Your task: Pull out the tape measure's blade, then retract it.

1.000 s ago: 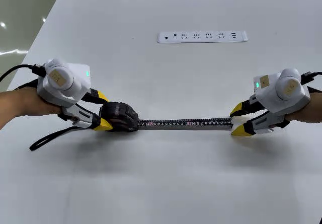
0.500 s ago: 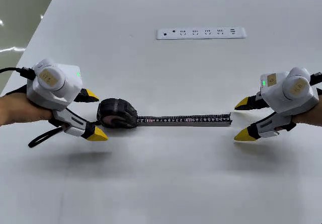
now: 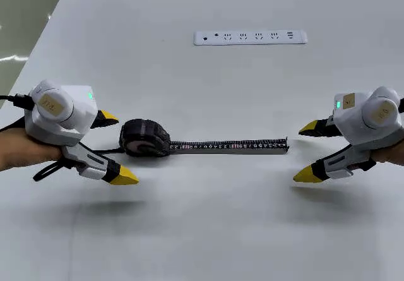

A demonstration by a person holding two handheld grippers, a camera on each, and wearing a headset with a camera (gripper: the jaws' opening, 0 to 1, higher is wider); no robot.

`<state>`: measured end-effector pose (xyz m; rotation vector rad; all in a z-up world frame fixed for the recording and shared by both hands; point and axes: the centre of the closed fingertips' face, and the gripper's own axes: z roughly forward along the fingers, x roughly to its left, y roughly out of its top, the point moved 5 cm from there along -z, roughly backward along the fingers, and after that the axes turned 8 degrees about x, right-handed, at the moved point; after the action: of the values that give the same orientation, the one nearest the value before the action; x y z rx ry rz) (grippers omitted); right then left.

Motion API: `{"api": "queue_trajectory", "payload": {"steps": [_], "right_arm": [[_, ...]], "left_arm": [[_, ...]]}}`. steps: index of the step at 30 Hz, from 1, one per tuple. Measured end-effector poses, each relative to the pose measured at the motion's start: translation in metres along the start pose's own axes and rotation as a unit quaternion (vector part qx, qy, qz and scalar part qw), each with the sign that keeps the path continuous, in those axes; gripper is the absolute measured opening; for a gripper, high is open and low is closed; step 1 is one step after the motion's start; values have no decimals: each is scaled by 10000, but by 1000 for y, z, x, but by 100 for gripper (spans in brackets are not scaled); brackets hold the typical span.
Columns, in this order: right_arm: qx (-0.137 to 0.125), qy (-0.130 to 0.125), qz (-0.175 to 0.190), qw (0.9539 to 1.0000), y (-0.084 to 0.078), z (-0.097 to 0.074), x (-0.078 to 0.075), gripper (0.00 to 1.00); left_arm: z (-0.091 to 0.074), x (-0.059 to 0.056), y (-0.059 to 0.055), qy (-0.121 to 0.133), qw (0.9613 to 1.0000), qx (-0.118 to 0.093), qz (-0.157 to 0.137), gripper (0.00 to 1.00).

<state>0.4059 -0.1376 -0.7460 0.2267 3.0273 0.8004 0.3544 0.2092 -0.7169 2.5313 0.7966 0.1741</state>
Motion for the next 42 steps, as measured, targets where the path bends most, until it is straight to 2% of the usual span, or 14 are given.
{"api": "queue_trajectory", "payload": {"steps": [5, 11, 19, 27, 34, 42], "right_arm": [[-89, -90, 155, 9998, -1, -3, 6, 64], [-191, -181, 317, 9992, -1, -5, 15, 70], [-333, -305, 543, 9975, -4, -9, 26, 78], [-537, -491, 759, 9945, -3, -10, 40, 84], [-725, -616, 891, 9915, -1, -13, 48, 88], [-906, -797, 1056, 9871, 2, -15, 53, 93]], "left_arm": [[-3, -8, 0, 115, 9995, -216, -190, 89], [-4, -17, -3, 206, 9985, -357, -358, 90], [-7, -27, -7, 352, 9951, -607, -693, 92], [-9, -41, -11, 480, 9896, -860, -1052, 95], [-10, -54, -15, 540, 9863, -960, -1224, 97], [-15, -62, -11, 758, 9776, -1264, -1501, 99]]}}
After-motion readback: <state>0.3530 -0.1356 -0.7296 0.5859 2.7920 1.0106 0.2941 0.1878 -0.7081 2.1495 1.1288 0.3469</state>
